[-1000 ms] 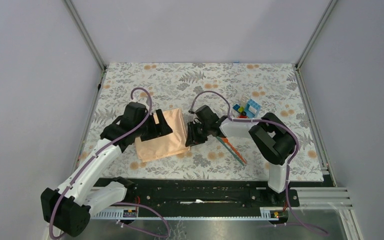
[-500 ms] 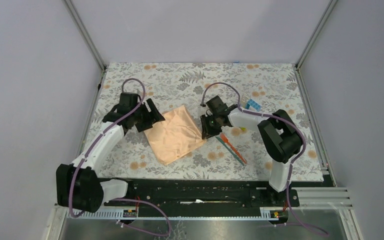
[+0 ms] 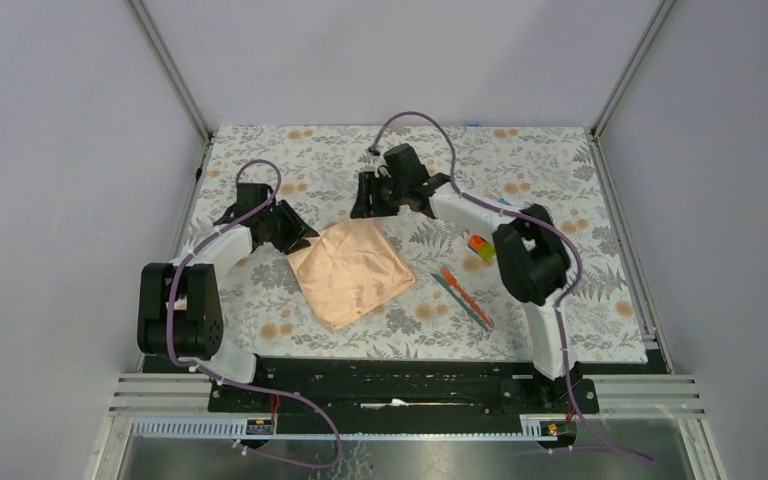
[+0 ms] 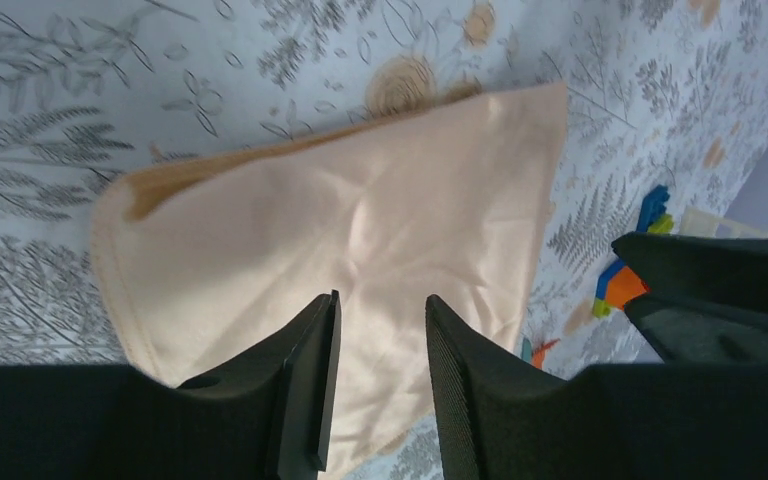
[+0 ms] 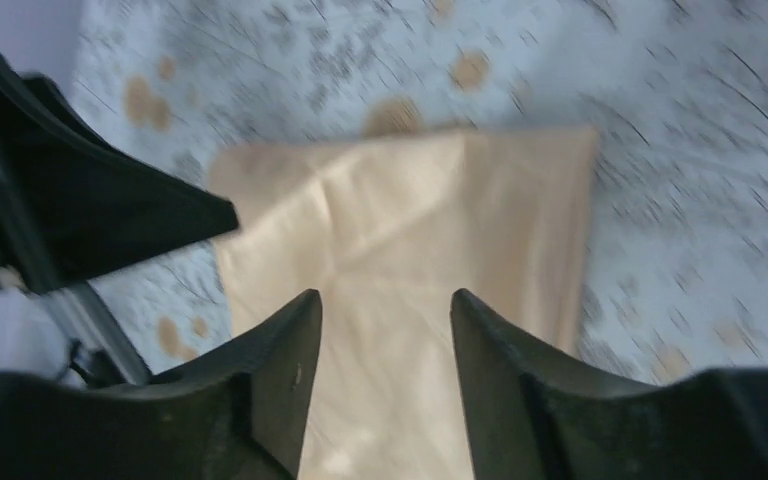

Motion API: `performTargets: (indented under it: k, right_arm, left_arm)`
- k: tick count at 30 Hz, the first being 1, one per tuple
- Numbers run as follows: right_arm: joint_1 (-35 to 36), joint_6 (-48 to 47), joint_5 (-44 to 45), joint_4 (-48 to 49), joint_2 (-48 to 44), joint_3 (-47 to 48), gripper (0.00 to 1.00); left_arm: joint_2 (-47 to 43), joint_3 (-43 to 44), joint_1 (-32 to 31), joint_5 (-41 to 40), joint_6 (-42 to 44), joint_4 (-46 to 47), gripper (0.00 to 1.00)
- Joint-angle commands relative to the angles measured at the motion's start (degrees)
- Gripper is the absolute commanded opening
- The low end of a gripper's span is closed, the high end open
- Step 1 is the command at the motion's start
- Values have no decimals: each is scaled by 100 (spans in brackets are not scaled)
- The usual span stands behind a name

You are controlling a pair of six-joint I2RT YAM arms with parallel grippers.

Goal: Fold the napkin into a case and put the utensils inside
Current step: Turn over the upper triangle folded napkin at the center of the board, then pick up the lower triangle-folded napkin from the center of the board.

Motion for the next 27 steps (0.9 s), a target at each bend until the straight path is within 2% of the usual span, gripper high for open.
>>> performTargets:
  k: [1, 3, 6, 14, 16, 20, 25, 27]
  right_arm:
    - [28, 1042, -1246, 911, 1224, 1032, 50]
    - [17, 1191, -1399, 930, 1544, 1352, 43]
    - [-47, 1194, -1352, 1194, 1748, 1318, 40]
    - [-743, 975, -1603, 1354, 2206, 1031, 42]
    - [-875, 770, -1618, 1124, 2240, 1080, 44]
    - [-915, 108, -1538, -216, 2103, 1748, 51]
    - [-764, -369, -907, -1223, 723, 1460, 70]
    - [-633, -342, -1050, -1240, 210, 1007, 73]
  left_arm:
    - [308, 104, 339, -31, -20, 442, 37]
    - [467, 132, 444, -69, 37, 415, 33]
    - [653, 122, 541, -186, 159, 377, 31]
    - [960, -3, 757, -573, 396, 322, 31]
    - [950, 13, 757, -675, 528, 240, 33]
    - [882, 40, 748, -484, 680, 133, 39]
    - [563, 249, 747, -115, 818, -135, 48]
    - [354, 274, 751, 102, 834, -147, 52]
